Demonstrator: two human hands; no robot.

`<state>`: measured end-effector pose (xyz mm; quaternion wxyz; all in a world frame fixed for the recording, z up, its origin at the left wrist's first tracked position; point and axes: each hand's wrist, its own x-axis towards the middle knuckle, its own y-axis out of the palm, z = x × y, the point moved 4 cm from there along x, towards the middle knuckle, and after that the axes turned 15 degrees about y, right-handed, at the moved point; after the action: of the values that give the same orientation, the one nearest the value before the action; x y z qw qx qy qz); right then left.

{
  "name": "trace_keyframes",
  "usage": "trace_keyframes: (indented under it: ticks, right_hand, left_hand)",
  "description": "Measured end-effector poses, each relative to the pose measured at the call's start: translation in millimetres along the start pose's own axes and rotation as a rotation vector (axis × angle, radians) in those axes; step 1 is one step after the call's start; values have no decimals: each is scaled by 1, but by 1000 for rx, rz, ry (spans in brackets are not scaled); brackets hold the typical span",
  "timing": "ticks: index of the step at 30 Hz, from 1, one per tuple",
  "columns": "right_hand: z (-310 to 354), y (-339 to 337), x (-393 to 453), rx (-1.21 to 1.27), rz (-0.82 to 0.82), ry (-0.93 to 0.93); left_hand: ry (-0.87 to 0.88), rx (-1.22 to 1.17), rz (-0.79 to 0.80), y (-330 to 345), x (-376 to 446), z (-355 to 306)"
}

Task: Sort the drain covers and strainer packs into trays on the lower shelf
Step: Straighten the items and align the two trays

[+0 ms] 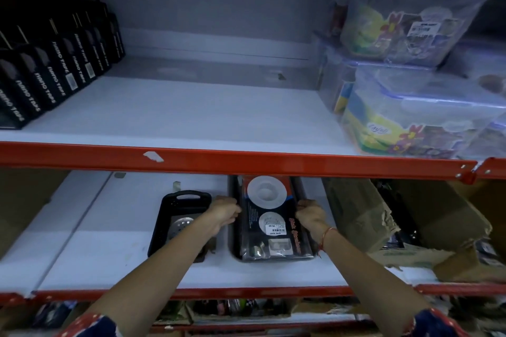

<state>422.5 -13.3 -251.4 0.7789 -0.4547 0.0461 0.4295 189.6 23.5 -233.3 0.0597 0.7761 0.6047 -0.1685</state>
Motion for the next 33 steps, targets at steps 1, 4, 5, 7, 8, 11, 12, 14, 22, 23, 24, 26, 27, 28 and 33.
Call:
trace_keyframes:
  ticks: [1,4,5,7,8,11,12,14,22,23,24,26,27,28,33]
  right_hand:
    - [5,1,-5,-43,-35,-9]
    - [27,8,-26,-84,-168,-103]
    - [37,14,-35,-68,-201,-155]
    - [54,30,-55,24,-204,-212]
    - [61,40,-64,84,-173,-229]
    - [83,81,-86,72,19,-265]
    - [89,98,-93,40,79,-271]
    - [96,125,-107,-36,164,-289]
    - [98,183,-132,-591,283,-550]
    - [98,187,-130,-688,291,-575]
    - [98,190,-127,-789,295,-591]
    - [97,194,-120,-956,297,-602]
    - [98,197,-115,-1020,301,-611]
    - [98,198,-113,-1073,298,-634]
    - [103,208,-106,-1181,244,-811]
  left_hand:
    - [13,2,-3,-8,-2,0]
    - [13,-27,-61,-40,-9,4]
    - [5,-27,-89,-54,-11,7]
    - [-8,-18,-131,-82,-14,13]
    - [-11,-11,-151,-94,-16,16]
    - [-35,-26,-198,-131,-20,26]
    - [-52,-24,-191,-141,-21,29]
    - [-77,-25,-154,-153,-23,36]
    - [-156,-14,-12,-161,-15,51]
    - [-186,-55,-2,-161,-14,53]
    - [-219,-97,4,-161,-14,54]
    - [-272,-134,23,-161,-14,56]
    - [-296,-136,37,-162,-10,58]
    - [-308,-137,55,-162,-7,60]
    - [-383,-185,112,-158,-2,60]
